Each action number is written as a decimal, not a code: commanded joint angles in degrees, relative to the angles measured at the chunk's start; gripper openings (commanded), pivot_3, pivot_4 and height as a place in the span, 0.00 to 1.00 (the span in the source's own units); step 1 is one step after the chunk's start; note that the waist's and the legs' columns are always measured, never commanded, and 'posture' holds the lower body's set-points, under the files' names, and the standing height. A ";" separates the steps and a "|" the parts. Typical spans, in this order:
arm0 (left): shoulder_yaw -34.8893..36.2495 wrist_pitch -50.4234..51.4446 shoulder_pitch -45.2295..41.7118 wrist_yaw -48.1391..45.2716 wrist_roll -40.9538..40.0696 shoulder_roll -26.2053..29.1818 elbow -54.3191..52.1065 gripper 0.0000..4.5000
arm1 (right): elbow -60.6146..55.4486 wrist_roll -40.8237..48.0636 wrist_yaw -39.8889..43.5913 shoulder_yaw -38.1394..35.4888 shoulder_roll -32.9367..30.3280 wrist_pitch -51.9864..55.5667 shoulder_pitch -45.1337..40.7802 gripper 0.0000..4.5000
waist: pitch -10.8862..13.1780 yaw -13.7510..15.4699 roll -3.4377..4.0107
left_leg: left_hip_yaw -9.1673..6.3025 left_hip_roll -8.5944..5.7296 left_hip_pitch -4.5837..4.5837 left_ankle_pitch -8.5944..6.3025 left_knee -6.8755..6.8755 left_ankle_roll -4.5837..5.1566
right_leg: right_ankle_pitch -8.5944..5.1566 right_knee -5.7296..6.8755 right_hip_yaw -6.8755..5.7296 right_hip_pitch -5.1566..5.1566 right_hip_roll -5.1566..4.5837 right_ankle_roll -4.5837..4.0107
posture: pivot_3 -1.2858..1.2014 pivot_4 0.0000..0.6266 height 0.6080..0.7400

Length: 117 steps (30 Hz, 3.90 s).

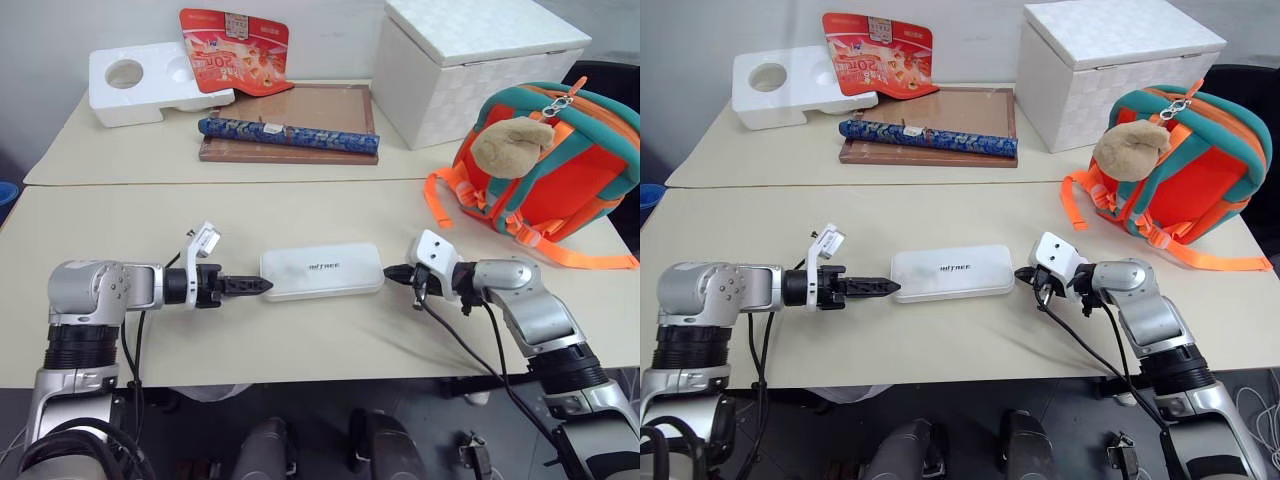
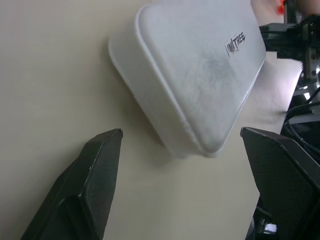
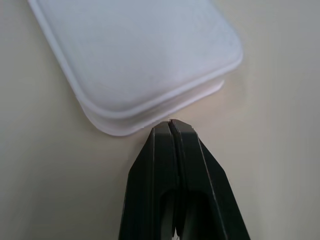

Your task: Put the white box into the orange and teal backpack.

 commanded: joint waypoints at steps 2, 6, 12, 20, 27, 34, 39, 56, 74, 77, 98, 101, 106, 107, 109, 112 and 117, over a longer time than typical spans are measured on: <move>-0.63 0.74 -2.25 2.85 0.24 -4.51 4.09 0.89 | -1.78 0.49 0.08 -0.44 0.54 -0.47 -0.57 0.00 | -0.01 0.07 -0.02 | -0.01 -0.03 0.01 0.00 0.01 0.01 | 0.00 0.02 0.04 0.02 -0.04 0.01 | 0.52 0.24 1.00; -0.60 1.11 -5.18 3.99 0.25 -7.35 7.31 0.89 | -1.84 0.37 -0.06 -0.26 1.05 -0.49 -0.56 0.00 | -0.02 0.03 -0.02 | -0.02 -0.03 0.02 0.00 0.01 0.01 | 0.01 0.00 0.04 0.04 -0.06 0.01 | 0.52 0.24 1.00; 4.02 2.18 -9.68 3.47 -1.72 -8.13 12.04 0.68 | -1.51 -0.01 -0.36 -0.74 0.74 -0.94 -0.07 0.00 | -0.01 -0.18 -0.03 | 0.00 -0.03 -0.02 0.01 0.03 0.01 | 0.02 0.07 0.01 0.00 -0.05 0.04 | 0.52 0.24 1.00; 5.97 4.95 -9.71 2.23 -5.37 -7.68 10.04 0.31 | -3.07 0.07 -2.64 -2.35 0.40 -1.39 2.29 0.00 | -0.01 -0.33 -0.04 | 0.03 0.05 0.01 -0.02 0.03 -0.04 | 0.02 0.04 0.01 0.00 -0.05 0.04 | 0.52 0.24 1.00; 12.43 8.90 -9.35 4.92 -8.45 -10.64 5.04 0.31 | -15.30 10.91 -5.25 -19.65 -4.41 13.41 10.75 0.20 | 0.00 0.25 -0.05 | -0.06 -0.01 -0.09 -0.02 0.02 -0.03 | 0.02 0.01 0.06 -0.01 -0.07 0.04 | 0.52 0.24 1.00; 22.44 9.07 -10.44 8.17 -16.02 -11.94 -0.73 0.31 | -16.69 21.03 -12.97 -41.43 -6.68 26.62 14.69 0.74 | 0.04 -0.18 -0.13 | -0.05 0.06 -0.04 -0.05 0.01 -0.03 | 0.03 -0.13 0.12 0.00 -0.15 0.05 | 0.52 0.24 1.00; 24.54 9.07 -12.73 11.56 -21.03 -10.61 -2.06 0.31 | -8.07 21.62 -22.71 -42.48 -3.33 27.99 3.80 1.00 | 0.05 -0.80 -0.14 | 0.02 0.10 0.06 -0.01 -0.02 -0.12 | 0.02 -0.09 0.18 -0.02 -0.11 0.03 | 0.52 0.24 1.00; 23.83 3.23 -15.00 11.85 -24.26 -5.71 -6.25 0.31 | 25.14 18.82 -19.77 -31.39 4.60 8.88 -21.80 0.71 | 0.07 -1.64 -0.12 | 0.08 0.03 -0.08 0.02 -0.17 -0.12 | 0.03 -0.03 0.20 -0.13 0.07 0.05 | 0.52 0.24 1.00; 20.90 -11.11 -20.48 6.06 -23.41 -1.37 2.75 0.31 | -18.46 66.61 5.26 -40.07 -19.10 52.86 -5.66 0.01 | 0.13 -1.21 -0.18 | 0.06 0.05 -0.10 0.03 -0.29 -0.13 | 0.03 -0.17 0.10 -0.19 -0.05 0.05 | 0.52 0.24 1.00; 18.41 -12.73 -20.71 1.87 -23.09 -0.44 2.78 0.31 | -21.63 71.67 4.32 -42.00 -21.78 55.04 -3.06 0.01 | 0.13 -1.13 -0.19 | 0.02 0.08 -0.12 0.02 -0.33 -0.13 | 0.03 -0.31 0.11 -0.17 -0.06 0.05 | 0.52 0.24 1.00; 8.03 -19.02 -14.75 -13.93 -22.77 4.25 -6.97 0.31 | -26.83 51.20 5.79 -33.39 -21.31 34.80 17.49 0.01 | 0.24 0.07 -0.38 | 0.03 0.02 -0.11 -0.01 -0.12 -0.02 | 0.05 -0.36 0.14 -0.08 -0.08 0.10 | 0.52 0.24 1.00; 4.61 -25.85 -13.53 -15.19 -16.02 6.24 -6.94 0.31 | -27.20 51.55 6.36 -33.32 -20.85 33.90 18.53 0.01 | 0.24 -0.01 -0.38 | 0.03 0.03 -0.05 0.00 -0.12 -0.03 | 0.05 -0.34 0.12 -0.06 -0.06 0.09 | 0.52 0.24 1.00; 4.66 -30.02 -17.68 -16.37 -13.73 6.74 -1.51 0.31 | -27.94 52.66 7.54 -33.78 -21.14 34.06 19.71 0.01 | 0.25 0.18 -0.39 | 0.03 0.04 -0.04 -0.01 -0.12 -0.01 | 0.05 -0.35 0.10 -0.05 -0.08 0.09 | 0.52 0.24 1.00; 4.65 -30.24 -18.51 -16.87 -13.55 7.02 -0.64 0.31 | -27.94 52.62 7.73 -33.86 -21.22 33.98 19.92 0.01 | 0.25 0.28 -0.40 | -0.01 0.04 -0.09 -0.02 -0.10 0.00 | 0.05 -0.36 0.10 -0.05 -0.08 0.09 | 0.52 0.24 1.00; 4.32 -30.91 -19.58 -17.91 -13.03 7.45 0.31 0.31 | -27.77 52.72 7.90 -34.07 -21.33 34.01 20.01 0.01 | 0.25 0.30 -0.40 | -0.04 0.03 -0.12 -0.06 -0.09 0.05 | 0.05 -0.39 0.08 -0.05 -0.09 0.09 | 0.52 0.24 1.00; 5.12 -30.20 -22.28 -18.59 -13.88 7.66 2.94 0.31 | -27.50 53.39 7.59 -34.64 -21.29 34.40 19.81 0.01 | 0.26 0.29 -0.41 | -0.01 0.01 -0.12 -0.08 -0.08 0.09 | 0.05 -0.39 0.08 -0.05 -0.09 0.09 | 0.52 0.24 1.00; 1.91 -32.58 -21.46 -21.72 -11.16 7.79 2.74 0.31 | -26.97 56.63 7.11 -36.68 -21.67 36.07 19.08 0.01 | 0.27 0.09 -0.42 | 0.00 0.04 -0.12 -0.09 -0.05 0.09 | 0.05 -0.38 0.06 -0.06 -0.08 0.10 | 0.52 0.24 1.00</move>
